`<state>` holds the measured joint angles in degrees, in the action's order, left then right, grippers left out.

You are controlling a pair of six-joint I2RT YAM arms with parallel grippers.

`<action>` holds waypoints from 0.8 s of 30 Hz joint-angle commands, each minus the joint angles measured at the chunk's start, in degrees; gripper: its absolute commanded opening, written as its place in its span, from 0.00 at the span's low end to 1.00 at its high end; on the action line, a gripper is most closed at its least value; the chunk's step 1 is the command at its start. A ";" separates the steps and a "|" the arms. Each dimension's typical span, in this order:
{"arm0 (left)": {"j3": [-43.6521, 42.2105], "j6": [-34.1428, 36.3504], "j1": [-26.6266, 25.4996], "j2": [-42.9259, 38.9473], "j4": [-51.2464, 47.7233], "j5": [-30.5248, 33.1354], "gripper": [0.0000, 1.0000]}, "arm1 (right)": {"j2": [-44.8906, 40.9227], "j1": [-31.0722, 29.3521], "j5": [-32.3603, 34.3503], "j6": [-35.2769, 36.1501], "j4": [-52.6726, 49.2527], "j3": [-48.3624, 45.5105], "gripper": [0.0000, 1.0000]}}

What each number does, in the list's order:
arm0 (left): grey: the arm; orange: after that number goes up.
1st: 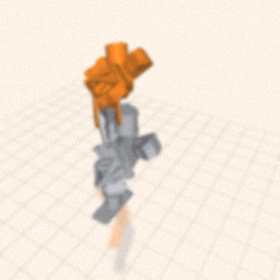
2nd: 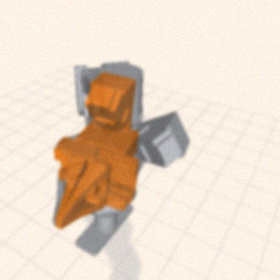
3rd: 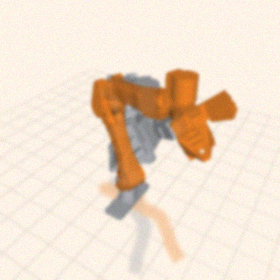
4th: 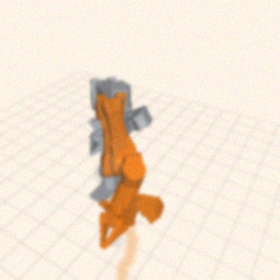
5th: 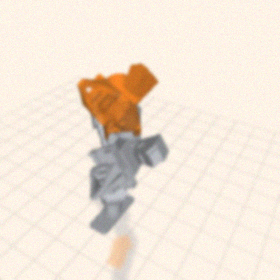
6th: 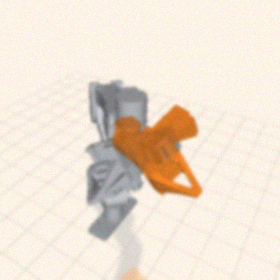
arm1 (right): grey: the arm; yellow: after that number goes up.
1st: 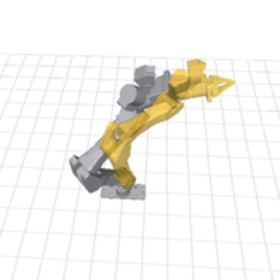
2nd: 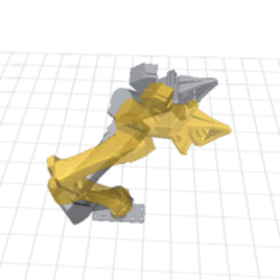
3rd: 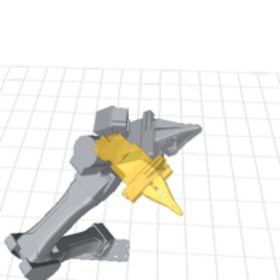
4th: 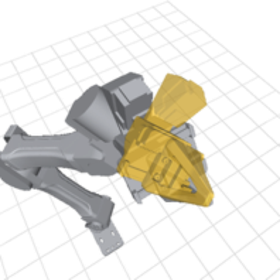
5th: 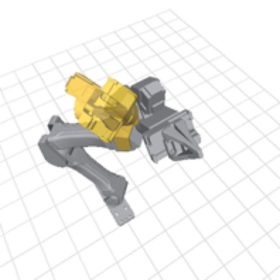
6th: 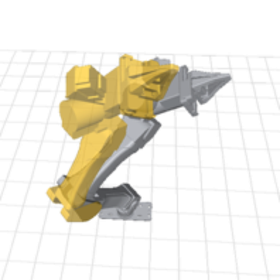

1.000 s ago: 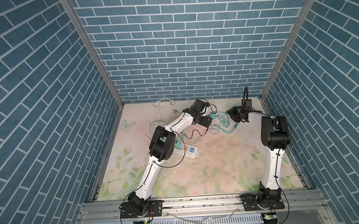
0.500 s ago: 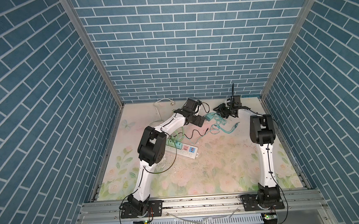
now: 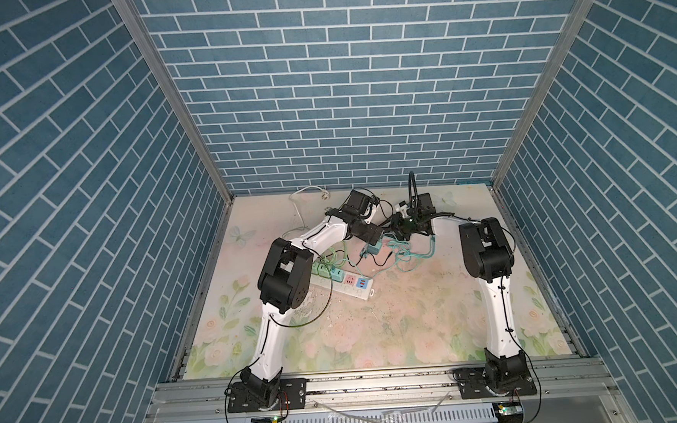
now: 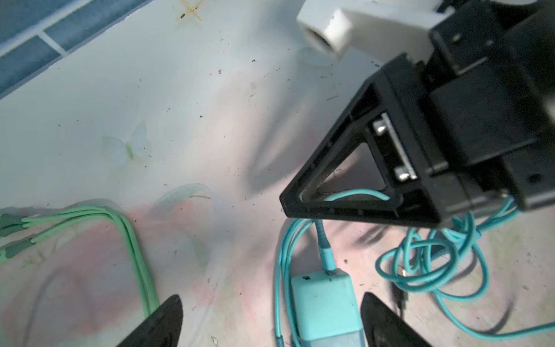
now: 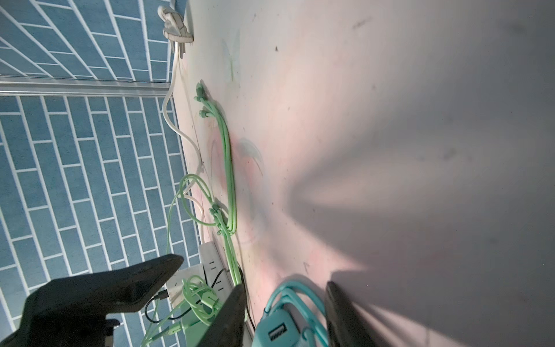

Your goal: Insert the plug

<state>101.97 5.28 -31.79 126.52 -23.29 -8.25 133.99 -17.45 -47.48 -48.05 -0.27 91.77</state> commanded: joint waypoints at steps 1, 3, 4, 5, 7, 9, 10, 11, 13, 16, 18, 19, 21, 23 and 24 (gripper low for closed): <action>1.95 1.36 -0.16 0.99 -3.24 -1.06 0.89 | -2.56 1.01 1.71 -2.10 2.45 -3.89 0.45; 2.78 1.39 -0.37 1.36 -4.79 -1.10 0.87 | -3.39 1.50 3.73 -2.61 3.33 -4.98 0.45; 2.62 1.36 -0.53 1.32 -4.99 -1.03 0.87 | -3.84 1.82 4.65 -2.87 3.96 -5.48 0.46; 2.50 1.24 -0.70 1.21 -5.28 -1.09 0.87 | -4.19 2.04 5.33 -3.01 4.46 -5.86 0.46; 2.28 1.11 -1.23 1.08 -6.25 -1.31 0.85 | -5.03 2.50 6.49 -3.35 5.81 -6.52 0.47; 1.93 0.70 -2.01 0.92 -6.59 -0.98 0.85 | -5.25 2.76 6.50 -3.54 6.72 -6.52 0.49; 1.71 0.49 -2.44 1.00 -6.70 -1.00 0.84 | -5.15 2.77 6.23 -3.54 6.61 -5.97 0.49; 1.73 0.21 -2.88 1.14 -6.83 -0.97 0.84 | -5.25 2.77 6.49 -3.67 6.92 -5.97 0.49; 1.60 -0.52 -3.69 1.66 -7.03 -0.54 0.83 | -5.45 2.78 6.57 -3.88 7.57 -6.07 0.50; 0.44 -1.84 -4.25 1.80 -5.91 -1.05 0.81 | -6.22 2.97 7.80 -4.24 8.56 -7.08 0.51; 0.24 -2.38 -4.48 1.89 -6.10 -1.06 0.80 | -6.88 3.21 8.52 -4.15 8.83 -8.00 0.51; 0.14 -2.62 -4.59 1.90 -6.31 -0.65 0.80 | -7.44 3.46 8.87 -4.15 9.05 -8.56 0.51; -0.06 -2.81 -4.84 1.94 -6.65 -0.39 0.79 | -7.96 4.02 8.99 -3.74 8.98 -9.43 0.52; -0.33 -2.95 -5.03 2.11 -6.98 0.08 0.79 | -9.94 4.62 9.50 -3.32 8.98 -10.68 0.53; -0.42 -3.09 -5.13 2.30 -7.19 0.79 0.79 | -10.59 5.01 9.45 -2.94 8.93 -11.42 0.53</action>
<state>102.45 3.18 -36.73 127.35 -28.95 -8.67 127.61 -13.63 -39.46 -51.00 7.46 82.39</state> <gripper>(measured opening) 0.789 0.527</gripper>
